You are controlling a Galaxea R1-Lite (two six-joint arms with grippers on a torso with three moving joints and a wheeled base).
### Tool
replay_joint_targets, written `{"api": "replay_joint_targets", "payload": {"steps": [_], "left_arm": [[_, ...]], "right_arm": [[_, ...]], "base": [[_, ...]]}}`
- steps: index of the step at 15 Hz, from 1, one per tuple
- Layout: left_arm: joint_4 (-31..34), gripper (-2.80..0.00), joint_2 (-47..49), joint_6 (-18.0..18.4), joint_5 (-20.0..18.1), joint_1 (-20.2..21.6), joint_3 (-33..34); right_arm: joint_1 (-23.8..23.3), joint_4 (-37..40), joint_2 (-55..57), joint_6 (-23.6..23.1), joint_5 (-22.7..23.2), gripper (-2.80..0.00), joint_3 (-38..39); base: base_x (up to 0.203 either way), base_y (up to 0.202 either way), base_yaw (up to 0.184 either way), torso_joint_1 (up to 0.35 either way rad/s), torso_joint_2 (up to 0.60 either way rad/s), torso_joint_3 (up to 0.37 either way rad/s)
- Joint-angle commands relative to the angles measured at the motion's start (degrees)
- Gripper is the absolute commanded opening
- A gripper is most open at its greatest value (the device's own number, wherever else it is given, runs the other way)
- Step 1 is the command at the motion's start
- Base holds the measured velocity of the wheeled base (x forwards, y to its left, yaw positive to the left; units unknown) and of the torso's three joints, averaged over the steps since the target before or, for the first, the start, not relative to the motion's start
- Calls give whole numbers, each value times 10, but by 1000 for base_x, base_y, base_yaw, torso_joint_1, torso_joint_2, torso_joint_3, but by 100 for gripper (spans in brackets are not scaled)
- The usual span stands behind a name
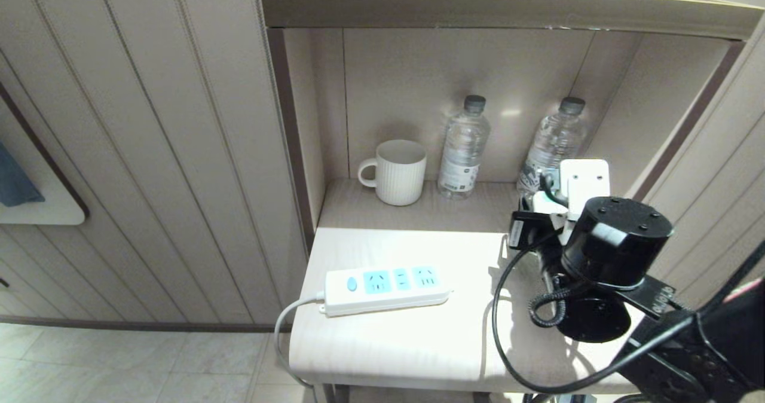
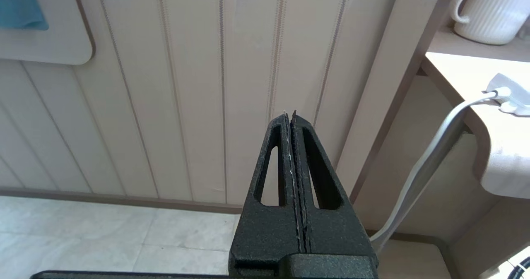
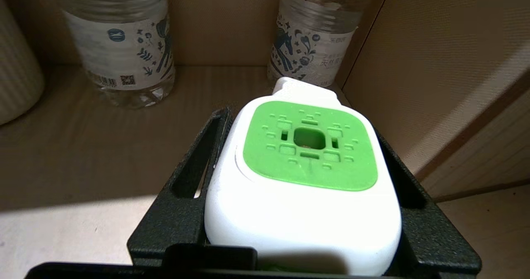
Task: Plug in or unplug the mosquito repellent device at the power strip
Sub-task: Insert the plug into the socket
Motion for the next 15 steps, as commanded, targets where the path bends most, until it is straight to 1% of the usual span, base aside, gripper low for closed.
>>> {"api": "replay_joint_targets", "payload": {"steps": [1, 2, 3, 5, 6, 7, 8, 9, 10, 11, 13, 15], "left_arm": [[-1, -280, 1, -1, 0, 0, 0], [0, -280, 1, -1, 0, 0, 0], [0, -280, 0, -1, 0, 0, 0], [1, -280, 0, -1, 0, 0, 0], [1, -280, 1, -1, 0, -1, 0], [1, -280, 1, -1, 0, 0, 0], [1, -280, 0, -1, 0, -1, 0], [1, -280, 0, -1, 0, 0, 0], [1, -280, 1, -1, 0, 0, 0], [2, -280, 1, -1, 0, 0, 0], [2, -280, 1, -1, 0, 0, 0], [3, -280, 1, -1, 0, 0, 0]], "right_arm": [[19, 83, -101, 3, -7, -280, 1], [26, 137, -133, 13, -8, -280, -8], [37, 218, -166, 32, -8, -280, -21], [68, 416, -218, 89, -2, -280, -68], [79, 521, -241, 128, 13, -280, -104], [85, 644, -261, 169, 44, -280, -148], [86, 770, -274, 206, 90, -280, -198], [79, 876, -281, 236, 143, -280, -250], [63, 968, -283, 260, 199, -280, -299], [40, 1051, -277, 276, 243, -280, -343], [9, 1164, -246, 288, 292, -280, -420], [-7, 1238, -221, 292, 353, -280, -497]], "base": [[0, 0, 0, 0, 0, 0], [0, 0, 0, 0, 0, 0], [0, 0, 0, 0, 0, 0], [0, 0, 0, 0, 0, 0], [0, 0, 0, 0, 0, 0], [0, 0, 0, 0, 0, 0], [0, 0, 0, 0, 0, 0], [0, 0, 0, 0, 0, 0], [0, 0, 0, 0, 0, 0], [0, 0, 0, 0, 0, 0], [0, 0, 0, 0, 0, 0], [0, 0, 0, 0, 0, 0]]}}
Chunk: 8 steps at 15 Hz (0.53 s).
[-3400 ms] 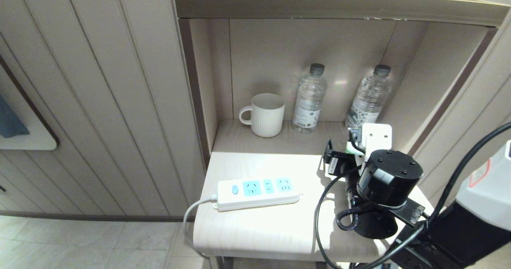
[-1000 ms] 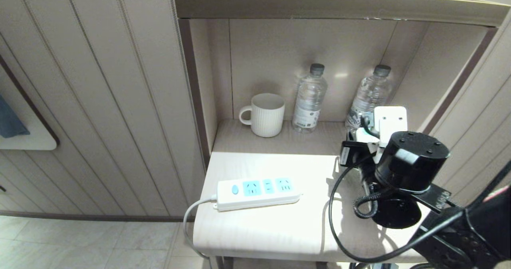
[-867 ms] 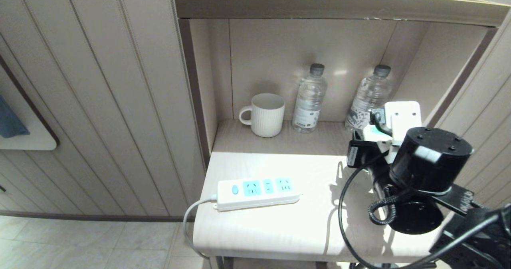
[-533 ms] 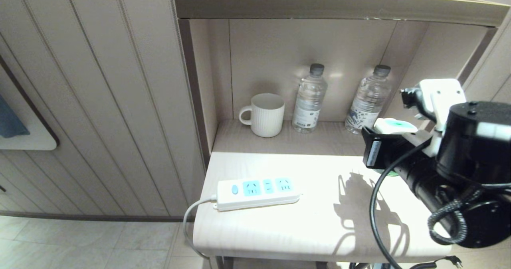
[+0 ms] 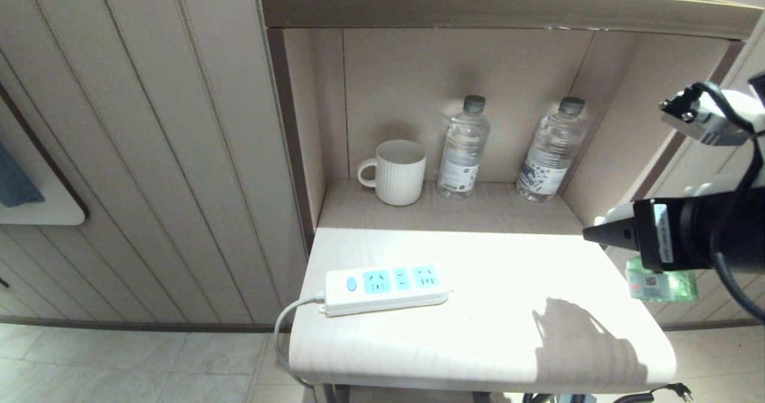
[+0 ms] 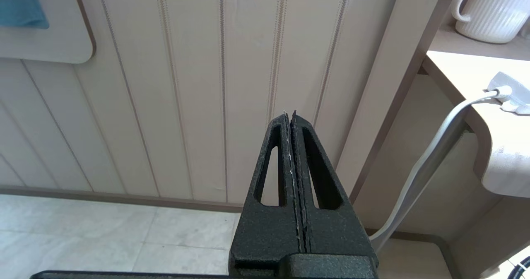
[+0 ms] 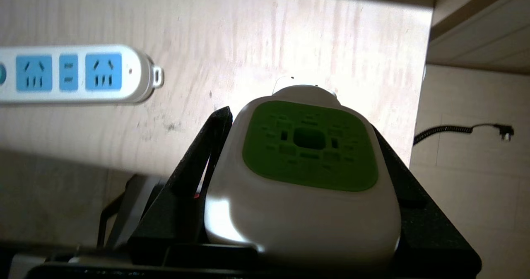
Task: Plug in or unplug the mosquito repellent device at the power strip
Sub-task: Insert the plug into the socket
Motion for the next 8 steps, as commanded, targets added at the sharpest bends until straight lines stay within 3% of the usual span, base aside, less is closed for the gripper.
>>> {"api": "replay_joint_targets", "payload": {"steps": [1, 5, 8], "left_arm": [[0, -280, 1, -1, 0, 0, 0], [0, -280, 1, -1, 0, 0, 0], [0, -280, 1, -1, 0, -1, 0]], "right_arm": [[-18, 136, 43, 2, 62, -280, -97], [-27, 282, 134, -5, 119, -280, -250], [-27, 349, 203, -11, 143, -280, -343]], "base": [[0, 0, 0, 0, 0, 0], [0, 0, 0, 0, 0, 0], [0, 0, 0, 0, 0, 0]]}}
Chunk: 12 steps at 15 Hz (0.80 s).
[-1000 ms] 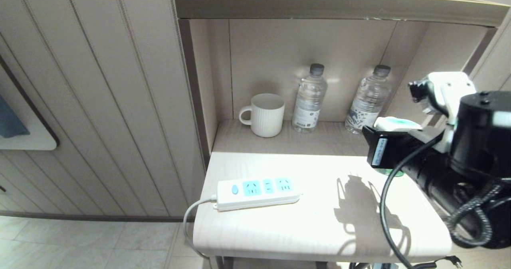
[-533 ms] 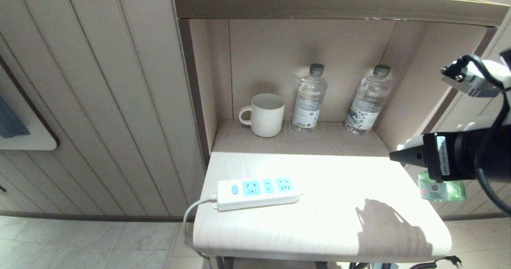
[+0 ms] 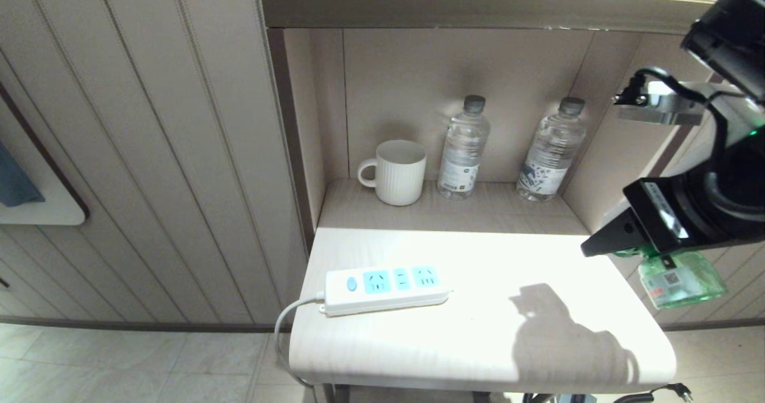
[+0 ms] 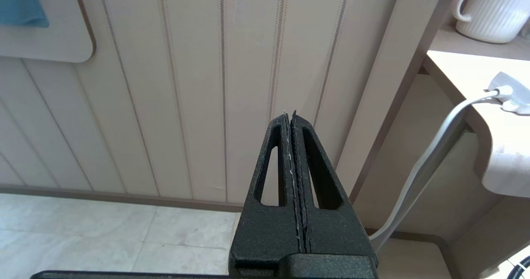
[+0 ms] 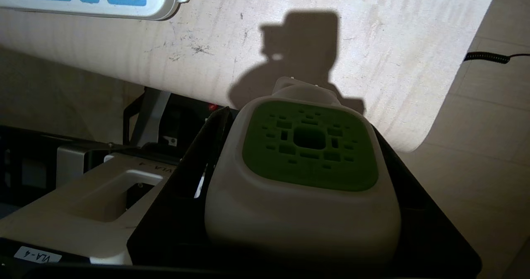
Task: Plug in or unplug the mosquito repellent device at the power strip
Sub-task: Insert the plug into the socket
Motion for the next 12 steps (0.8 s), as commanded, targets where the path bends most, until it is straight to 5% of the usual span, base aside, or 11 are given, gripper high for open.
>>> {"api": "replay_joint_targets", "payload": {"steps": [1, 12], "left_arm": [[0, -280, 1, 0, 0, 0, 0], [0, -280, 1, 0, 0, 0, 0]], "right_arm": [[0, 24, 73, -7, 10, -280, -48], [18, -15, 95, -13, 46, -280, -48]], "base": [[0, 0, 0, 0, 0, 0], [0, 0, 0, 0, 0, 0]]}}
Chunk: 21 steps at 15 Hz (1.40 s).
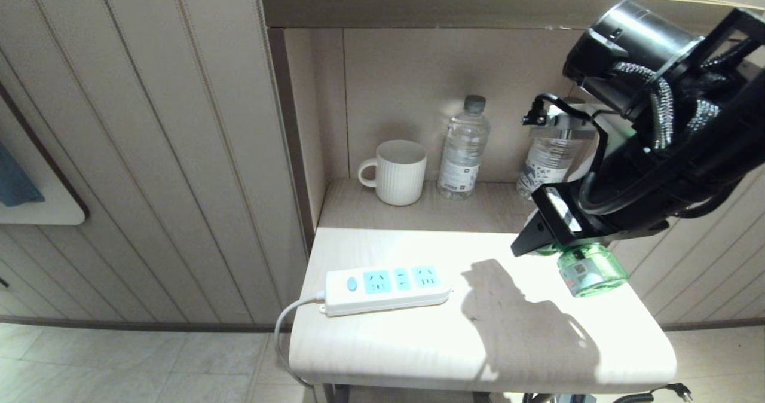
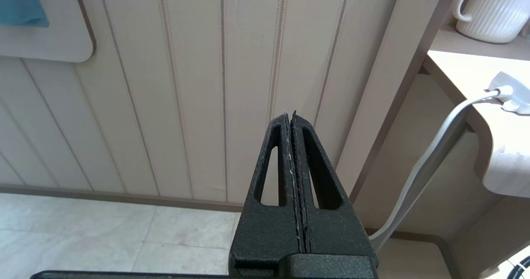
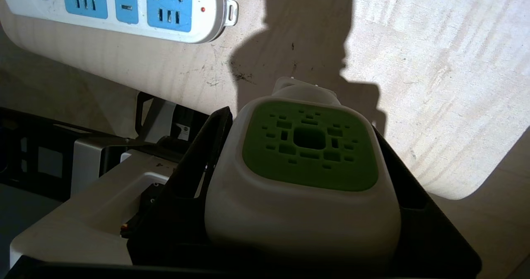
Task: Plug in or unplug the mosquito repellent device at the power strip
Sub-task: Insert the plug into the socket
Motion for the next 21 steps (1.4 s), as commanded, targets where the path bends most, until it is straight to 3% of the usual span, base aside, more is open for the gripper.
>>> {"api": "replay_joint_targets", "payload": {"steps": [1, 15, 21], "left_arm": [[-1, -280, 1, 0, 0, 0, 0], [-1, -280, 0, 0, 0, 0, 0], [-1, -280, 0, 0, 0, 0, 0]], "right_arm": [[2, 4, 3, 3, 4, -280, 1], [46, -12, 4, 5, -8, -280, 9], [67, -14, 46, 8, -6, -280, 22]], "base": [[0, 0, 0, 0, 0, 0], [0, 0, 0, 2, -5, -3], [0, 0, 0, 179, -414, -229]]}}
